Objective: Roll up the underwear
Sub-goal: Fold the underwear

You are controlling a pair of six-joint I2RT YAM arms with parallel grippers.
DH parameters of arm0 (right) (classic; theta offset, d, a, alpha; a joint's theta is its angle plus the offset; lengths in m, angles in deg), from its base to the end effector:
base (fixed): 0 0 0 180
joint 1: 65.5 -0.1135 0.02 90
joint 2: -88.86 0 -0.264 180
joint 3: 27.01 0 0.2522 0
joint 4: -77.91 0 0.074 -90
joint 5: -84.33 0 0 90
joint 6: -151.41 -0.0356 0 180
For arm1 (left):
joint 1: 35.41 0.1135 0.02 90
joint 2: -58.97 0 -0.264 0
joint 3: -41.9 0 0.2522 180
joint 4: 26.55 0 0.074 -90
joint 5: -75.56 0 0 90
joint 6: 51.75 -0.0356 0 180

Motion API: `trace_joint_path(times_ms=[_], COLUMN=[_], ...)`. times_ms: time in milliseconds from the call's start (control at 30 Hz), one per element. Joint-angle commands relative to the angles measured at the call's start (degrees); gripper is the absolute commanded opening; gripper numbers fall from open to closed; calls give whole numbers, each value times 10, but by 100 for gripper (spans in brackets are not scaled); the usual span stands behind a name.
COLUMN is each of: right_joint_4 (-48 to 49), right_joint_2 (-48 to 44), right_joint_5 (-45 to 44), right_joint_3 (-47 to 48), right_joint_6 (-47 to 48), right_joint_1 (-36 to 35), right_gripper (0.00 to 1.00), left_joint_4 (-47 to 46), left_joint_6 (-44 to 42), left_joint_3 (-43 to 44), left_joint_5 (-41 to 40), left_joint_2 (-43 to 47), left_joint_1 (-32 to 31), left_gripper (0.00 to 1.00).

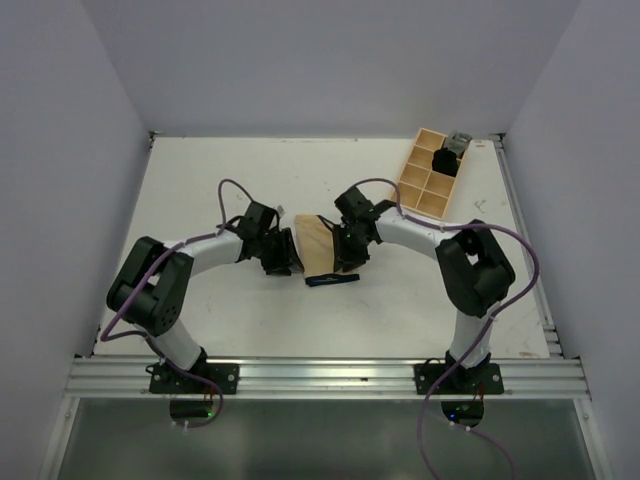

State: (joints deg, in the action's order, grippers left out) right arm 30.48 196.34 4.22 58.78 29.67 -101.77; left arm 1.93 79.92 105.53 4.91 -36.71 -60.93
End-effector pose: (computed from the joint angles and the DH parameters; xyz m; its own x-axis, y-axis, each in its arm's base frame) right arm 0.2967 0.2253 0.1702 -0.9732 -0.0713 -0.2187 -0.1413 0.9355 0.3240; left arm 0.2772 -0.1454 0.1487 -0.9549 -0.2392 -0.1757 -0.1088 0.8329 -0.5426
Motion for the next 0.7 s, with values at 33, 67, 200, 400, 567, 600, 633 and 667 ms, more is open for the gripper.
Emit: trace_joint_path(times_ms=[33,67,200,400,567,600,633,667], right_joint_4=[-42,-42,-53,-53,-43,-38,-35,-33], right_joint_2=[-52,-54,-60,-63,-55,-54,-53,-48], right_joint_5=[-40,-42,-55,-71,-67,-61,-58,-52], right_joint_3=[36,32,8,-24,-34,-35,-34,-35], right_joint_6=[-16,-17,-19,-2,5,5,6,8], right_joint_1=[1,1,10,30,41,42,42,42], right_gripper=[34,34,37,41,41,41,41,41], left_joint_4=[-45,-50,-57,-56,-49,-49,-50,-51], left_joint_6=[23,25,31,35,36,36,36,37], left_joint_3=[-17,-20,-20,-14,-14,-14,-15,-15], left_joint_5=[13,13,13,6,-6,-6,-7,-6], left_joint_2=[15,16,12,2,1,-2,-1,-3], left_joint_1=[-8,-9,-18,-33,-37,-36,-36,-37], left_gripper=[48,48,48,47,45,45,43,42])
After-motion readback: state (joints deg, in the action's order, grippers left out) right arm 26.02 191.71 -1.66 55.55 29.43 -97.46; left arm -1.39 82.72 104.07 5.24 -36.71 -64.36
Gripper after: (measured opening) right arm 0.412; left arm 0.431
